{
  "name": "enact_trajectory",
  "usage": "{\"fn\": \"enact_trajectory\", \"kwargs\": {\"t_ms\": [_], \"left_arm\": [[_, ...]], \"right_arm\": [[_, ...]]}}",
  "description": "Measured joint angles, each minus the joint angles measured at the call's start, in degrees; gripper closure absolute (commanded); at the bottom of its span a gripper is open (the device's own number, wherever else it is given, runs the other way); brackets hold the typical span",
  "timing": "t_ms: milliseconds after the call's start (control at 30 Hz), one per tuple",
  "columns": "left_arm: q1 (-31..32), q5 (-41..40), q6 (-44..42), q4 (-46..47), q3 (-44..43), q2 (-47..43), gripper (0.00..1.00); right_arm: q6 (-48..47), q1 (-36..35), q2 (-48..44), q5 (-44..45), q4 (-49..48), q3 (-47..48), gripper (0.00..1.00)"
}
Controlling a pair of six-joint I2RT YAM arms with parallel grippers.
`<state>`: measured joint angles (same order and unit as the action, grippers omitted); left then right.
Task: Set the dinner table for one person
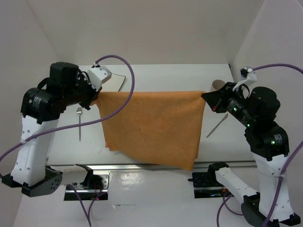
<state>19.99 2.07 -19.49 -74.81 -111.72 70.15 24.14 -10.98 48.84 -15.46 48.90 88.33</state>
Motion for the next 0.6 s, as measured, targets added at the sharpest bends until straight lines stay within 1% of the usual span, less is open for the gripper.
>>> {"fn": "enact_trajectory", "kwargs": {"t_ms": [67, 133, 233, 367, 500, 600], "left_arm": [[-0.02, -0.66, -0.11, -0.09, 1.05, 2.21, 1.0], [-0.09, -2.05, -0.15, 0.68, 4.2, 4.26, 1.0], [-0.2, -4.33, -0.55, 3.04, 9.88, 8.79, 1.0], [-0.94, -6.12, -1.33, 6.97, 11.69, 18.86, 1.0], [-2.8, -7.48, -1.31, 11.82, 8.81, 32.13, 1.0], [-4.04, -7.93, -1.16, 13.55, 0.72, 44.15, 1.0]], "right_arm": [[0.13, 0.0, 0.55, 1.33, 0.04, -3.23, 1.0], [0.28, 0.02, 2.62, 2.84, 0.0, -6.56, 1.0], [0.44, 0.15, 7.63, 5.57, -1.66, -11.28, 1.0], [0.39, 0.52, 18.34, 9.55, -7.17, -16.41, 1.0], [0.24, 0.98, 29.97, 12.59, -12.96, -17.46, 1.0], [0.0, 2.29, 38.86, 13.33, -17.99, -16.11, 1.0]]}}
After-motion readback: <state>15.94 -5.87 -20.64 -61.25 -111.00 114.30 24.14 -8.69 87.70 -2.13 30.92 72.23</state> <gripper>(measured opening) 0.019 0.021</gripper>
